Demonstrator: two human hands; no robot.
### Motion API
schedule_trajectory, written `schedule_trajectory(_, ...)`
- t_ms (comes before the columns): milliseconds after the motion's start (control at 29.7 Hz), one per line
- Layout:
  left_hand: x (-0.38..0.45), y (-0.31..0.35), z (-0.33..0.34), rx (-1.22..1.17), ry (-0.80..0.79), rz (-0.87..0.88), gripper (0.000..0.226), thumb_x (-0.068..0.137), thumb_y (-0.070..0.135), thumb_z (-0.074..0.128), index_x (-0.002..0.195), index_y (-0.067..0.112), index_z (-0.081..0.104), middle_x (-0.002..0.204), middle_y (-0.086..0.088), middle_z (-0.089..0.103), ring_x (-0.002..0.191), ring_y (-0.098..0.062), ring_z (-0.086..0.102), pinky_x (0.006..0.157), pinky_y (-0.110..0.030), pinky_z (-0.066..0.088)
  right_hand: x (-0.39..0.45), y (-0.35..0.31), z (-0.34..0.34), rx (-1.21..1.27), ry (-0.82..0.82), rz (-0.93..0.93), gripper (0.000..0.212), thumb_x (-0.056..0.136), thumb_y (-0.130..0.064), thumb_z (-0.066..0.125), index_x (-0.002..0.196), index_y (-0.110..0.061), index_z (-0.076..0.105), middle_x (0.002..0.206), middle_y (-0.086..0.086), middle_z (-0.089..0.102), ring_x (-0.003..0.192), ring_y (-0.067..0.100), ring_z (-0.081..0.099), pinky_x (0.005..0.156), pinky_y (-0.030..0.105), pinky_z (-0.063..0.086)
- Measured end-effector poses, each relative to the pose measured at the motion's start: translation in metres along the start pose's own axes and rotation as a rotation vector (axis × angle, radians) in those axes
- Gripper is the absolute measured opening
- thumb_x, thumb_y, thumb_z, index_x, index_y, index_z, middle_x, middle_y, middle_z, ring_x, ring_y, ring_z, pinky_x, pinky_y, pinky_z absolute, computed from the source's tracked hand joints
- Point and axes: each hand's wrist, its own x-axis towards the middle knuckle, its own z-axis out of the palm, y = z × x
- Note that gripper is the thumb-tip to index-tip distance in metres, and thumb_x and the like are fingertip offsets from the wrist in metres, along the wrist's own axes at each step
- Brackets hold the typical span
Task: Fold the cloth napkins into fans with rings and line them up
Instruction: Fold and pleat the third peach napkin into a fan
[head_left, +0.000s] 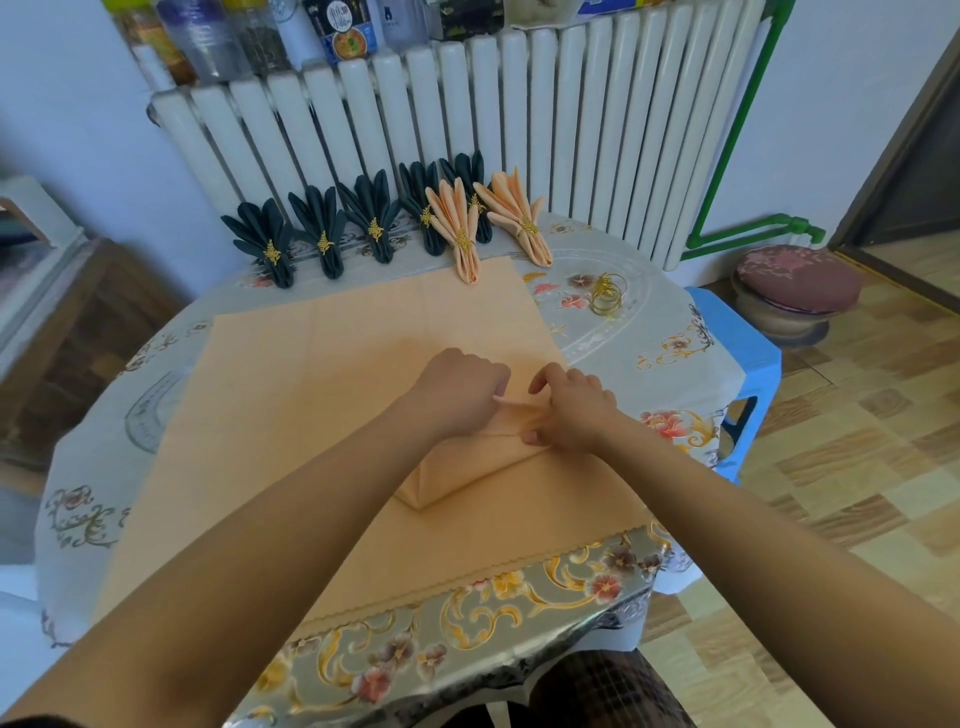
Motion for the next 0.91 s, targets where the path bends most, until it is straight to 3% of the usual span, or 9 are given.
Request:
schedule_trajectory(168,-0.038,0.013,0.018,-0.075,0.115,-0.105,0.018,0.097,0.023,0.041,0.105,0.019,0.056,0.098,-0.005,0.067,0.090,-0.029,0.059,0.071,-0.033,0.030,-0.006,0.001,0.005,-0.036,0.066,-0.058,0.041,0.083,-0.037,0.066,0.118,-0.027,0.047,0.126,0.004,0.044,0.120,0.026,0.036,0.098,0.037,0.028)
schedule_trajectory(370,-0.060,0.029,0.050,-0.328,0.326,-0.195,0.027,0.091,0.024,0.040,0.093,0.011,0.063,0.089,-0.005,0.067,0.087,-0.027,0.063,0.074,-0.034,0.041,-0.009,-0.002,0.007,-0.149,0.125,-0.150,0.038,0.084,-0.038,0.064,0.116,-0.028,0.047,0.123,0.003,0.043,0.118,0.025,0.035,0.096,0.035,0.026)
schedule_trajectory(505,-0.068,0.033,0.060,-0.377,0.430,-0.244,0.019,0.078,0.014,0.063,0.092,0.004,0.072,0.097,-0.013,0.073,0.091,-0.028,0.071,0.076,-0.041,0.055,-0.013,0.003,0.014,-0.165,0.220,-0.312,0.028,0.084,-0.027,0.065,0.110,-0.023,0.056,0.117,0.001,0.047,0.112,0.024,0.037,0.090,0.033,0.023)
schedule_trajectory(573,-0.067,0.036,0.062,-0.379,0.441,-0.249,0.017,0.075,0.013,0.068,0.090,0.005,0.073,0.096,-0.013,0.074,0.087,-0.027,0.071,0.073,-0.040,0.056,-0.014,0.010,0.020,-0.114,0.309,-0.454,0.019,0.077,-0.016,0.071,0.095,-0.016,0.064,0.104,0.003,0.057,0.099,0.025,0.043,0.083,0.036,0.032)
schedule_trajectory(640,-0.068,0.035,0.065,-0.418,0.443,-0.273,0.017,0.079,0.013,0.069,0.094,0.007,0.074,0.103,-0.013,0.072,0.096,-0.026,0.070,0.082,-0.041,0.053,-0.013,0.017,0.025,-0.074,0.402,-0.585,0.013,0.068,-0.010,0.073,0.080,-0.012,0.067,0.084,0.002,0.062,0.086,0.019,0.042,0.071,0.033,0.034)
schedule_trajectory(707,-0.069,0.034,0.067,-0.504,0.452,-0.295,0.020,0.086,0.015,0.065,0.103,0.009,0.073,0.115,-0.010,0.069,0.111,-0.024,0.064,0.096,-0.040,0.046,-0.016,0.020,0.027,-0.110,0.441,-0.649,0.005,0.072,-0.011,0.065,0.076,-0.010,0.068,0.076,0.003,0.061,0.081,0.017,0.039,0.067,0.028,0.031)
schedule_trajectory(808,-0.069,0.032,0.068,-0.633,0.438,-0.322,0.024,0.090,0.016,0.063,0.111,0.010,0.071,0.125,-0.008,0.063,0.124,-0.020,0.055,0.108,-0.039,0.038,-0.021,0.026,0.031,-0.217,0.478,-0.710,0.024,0.078,-0.016,0.049,0.078,-0.008,0.072,0.072,0.004,0.061,0.073,0.022,0.049,0.062,0.028,0.033)
schedule_trajectory(909,-0.071,0.028,0.067,-0.717,0.396,-0.320,0.027,0.092,0.018,0.061,0.117,0.011,0.068,0.131,-0.006,0.059,0.130,-0.018,0.048,0.113,-0.035,0.031,-0.022,0.026,0.028,-0.270,0.472,-0.712,0.023,0.073,-0.011,0.052,0.078,-0.010,0.074,0.067,0.003,0.060,0.060,0.025,0.056,0.054,0.026,0.042)
